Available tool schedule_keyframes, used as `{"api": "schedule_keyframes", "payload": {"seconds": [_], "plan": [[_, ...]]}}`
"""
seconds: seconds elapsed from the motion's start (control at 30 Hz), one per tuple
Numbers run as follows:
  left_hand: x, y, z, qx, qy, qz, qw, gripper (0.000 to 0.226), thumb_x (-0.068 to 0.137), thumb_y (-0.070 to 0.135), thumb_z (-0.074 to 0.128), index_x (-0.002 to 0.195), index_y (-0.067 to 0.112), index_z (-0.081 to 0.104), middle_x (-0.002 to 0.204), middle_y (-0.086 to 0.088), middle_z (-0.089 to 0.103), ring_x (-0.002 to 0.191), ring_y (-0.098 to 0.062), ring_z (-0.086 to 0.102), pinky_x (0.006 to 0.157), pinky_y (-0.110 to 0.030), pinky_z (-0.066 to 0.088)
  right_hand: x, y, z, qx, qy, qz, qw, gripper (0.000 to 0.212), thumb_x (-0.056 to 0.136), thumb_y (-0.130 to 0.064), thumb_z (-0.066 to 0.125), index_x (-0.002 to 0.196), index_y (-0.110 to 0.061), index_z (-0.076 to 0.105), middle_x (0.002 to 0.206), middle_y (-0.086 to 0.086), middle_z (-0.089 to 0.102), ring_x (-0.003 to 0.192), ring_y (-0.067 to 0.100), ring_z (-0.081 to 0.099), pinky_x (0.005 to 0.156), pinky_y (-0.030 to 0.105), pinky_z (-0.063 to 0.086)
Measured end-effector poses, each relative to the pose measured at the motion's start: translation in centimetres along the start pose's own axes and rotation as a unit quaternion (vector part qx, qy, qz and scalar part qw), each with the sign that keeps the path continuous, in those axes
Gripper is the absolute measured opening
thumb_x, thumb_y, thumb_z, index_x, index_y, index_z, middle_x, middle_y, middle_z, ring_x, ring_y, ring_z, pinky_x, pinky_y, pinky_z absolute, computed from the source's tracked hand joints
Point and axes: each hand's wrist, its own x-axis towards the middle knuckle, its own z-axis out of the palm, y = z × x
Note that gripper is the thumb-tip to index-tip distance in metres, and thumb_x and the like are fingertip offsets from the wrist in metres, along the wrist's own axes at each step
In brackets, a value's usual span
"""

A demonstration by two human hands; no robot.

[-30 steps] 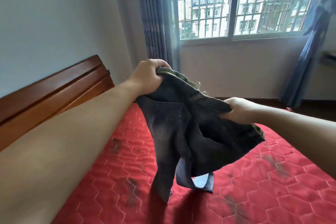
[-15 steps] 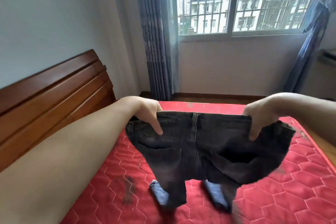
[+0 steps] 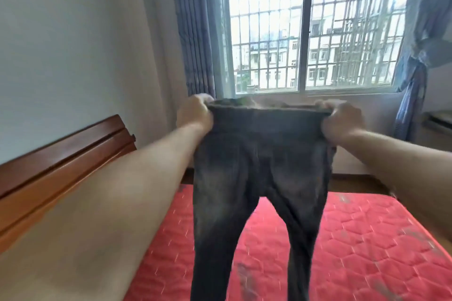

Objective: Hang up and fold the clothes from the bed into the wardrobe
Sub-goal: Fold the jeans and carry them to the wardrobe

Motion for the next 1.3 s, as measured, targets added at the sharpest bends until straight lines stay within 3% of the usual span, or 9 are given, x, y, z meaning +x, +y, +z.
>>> {"api": "schedule_keyframes", "payload": {"seconds": [0.07, 0.17, 0.27, 0.33, 0.43, 0.6, 0.83, 1.0, 1.3], "plan": [[3.3, 4.2, -3.0, -0.098, 0.090, 0.038, 0.990, 0.036, 0.091, 0.001, 0.045, 0.111, 0.018, 0.069, 0.107, -0.003, 0.066, 0.102, -0.018, 0.060, 0.081, -0.013, 0.038, 4.5, -4.1, -2.8, 0.041, 0.098, -0.060, 0.992, 0.017, 0.095, -0.019, 0.047, 0.099, -0.022, 0.063, 0.104, 0.011, 0.063, 0.103, 0.030, 0.059, 0.085, 0.032, 0.045], [5.2, 8.2, -6.8, -0.153, 0.197, 0.125, 0.960, 0.034, 0.093, -0.001, 0.042, 0.110, 0.009, 0.071, 0.091, 0.000, 0.055, 0.065, 0.002, 0.044, 0.064, -0.003, 0.036, 7.7, -6.3, -5.8, 0.010, 0.210, -0.129, 0.969, 0.013, 0.089, -0.019, 0.044, 0.087, -0.021, 0.056, 0.095, 0.010, 0.062, 0.085, 0.029, 0.058, 0.068, 0.027, 0.037], [5.1, 6.6, -6.6, -0.118, 0.202, 0.211, 0.949, 0.030, 0.087, -0.002, 0.049, 0.099, 0.009, 0.074, 0.094, -0.007, 0.066, 0.074, -0.001, 0.050, 0.067, 0.002, 0.034, 5.2, -4.5, -6.7, -0.014, 0.218, -0.195, 0.956, 0.009, 0.084, -0.022, 0.044, 0.081, -0.023, 0.051, 0.086, 0.007, 0.054, 0.077, 0.028, 0.053, 0.066, 0.031, 0.035], [4.8, 2.6, -3.8, -0.059, 0.137, 0.267, 0.952, 0.030, 0.082, 0.001, 0.056, 0.093, 0.021, 0.075, 0.098, -0.002, 0.069, 0.090, -0.012, 0.060, 0.081, -0.010, 0.043, 2.0, -0.9, -5.3, -0.042, 0.163, -0.243, 0.955, 0.019, 0.087, -0.028, 0.038, 0.086, -0.023, 0.057, 0.094, 0.002, 0.054, 0.081, 0.024, 0.050, 0.071, 0.034, 0.039], [-0.2, -4.7, 2.5, 0.106, -0.014, 0.312, 0.944, 0.034, 0.076, 0.013, 0.061, 0.099, 0.037, 0.070, 0.100, 0.015, 0.068, 0.097, -0.018, 0.062, 0.084, -0.041, 0.051, -3.9, 7.1, -0.5, -0.196, 0.043, -0.259, 0.945, 0.020, 0.093, -0.035, 0.045, 0.100, -0.031, 0.063, 0.108, -0.005, 0.058, 0.096, 0.027, 0.059, 0.070, 0.038, 0.048], [-17.5, -15.9, 14.3, 0.318, -0.245, 0.231, 0.887, 0.037, 0.094, 0.029, 0.037, 0.121, 0.041, 0.060, 0.121, 0.011, 0.060, 0.116, -0.018, 0.054, 0.090, -0.032, 0.036, -17.2, 19.6, 11.2, -0.337, -0.215, -0.201, 0.894, 0.022, 0.097, -0.036, 0.042, 0.112, -0.034, 0.058, 0.113, -0.009, 0.049, 0.110, 0.016, 0.054, 0.076, 0.035, 0.053], [-44.4, -31.5, 26.9, 0.377, -0.504, 0.167, 0.759, 0.033, 0.100, 0.024, 0.038, 0.126, 0.036, 0.053, 0.125, 0.002, 0.051, 0.121, -0.025, 0.050, 0.093, -0.038, 0.036, -40.5, 34.6, 25.7, -0.390, -0.480, -0.127, 0.776, 0.033, 0.094, -0.016, 0.048, 0.126, -0.026, 0.047, 0.129, 0.001, 0.042, 0.121, 0.023, 0.048, 0.081, 0.036, 0.048], [-58.2, -37.3, 28.4, 0.364, -0.628, 0.178, 0.665, 0.044, 0.097, 0.015, 0.041, 0.135, 0.038, 0.043, 0.128, -0.003, 0.047, 0.122, -0.029, 0.046, 0.097, -0.043, 0.032, -54.3, 40.8, 28.7, -0.406, -0.570, -0.079, 0.710, 0.050, 0.086, -0.017, 0.056, 0.132, -0.027, 0.036, 0.127, -0.001, 0.047, 0.120, 0.022, 0.051, 0.087, 0.040, 0.043], [-61.5, -39.0, 26.8, 0.296, -0.710, 0.111, 0.629, 0.052, 0.087, 0.012, 0.048, 0.130, 0.041, 0.054, 0.126, 0.002, 0.051, 0.123, -0.024, 0.047, 0.098, -0.039, 0.037, -59.1, 41.5, 27.7, -0.385, -0.606, -0.056, 0.694, 0.042, 0.083, -0.021, 0.048, 0.124, -0.026, 0.041, 0.123, -0.002, 0.054, 0.117, 0.023, 0.054, 0.090, 0.042, 0.034]]}}
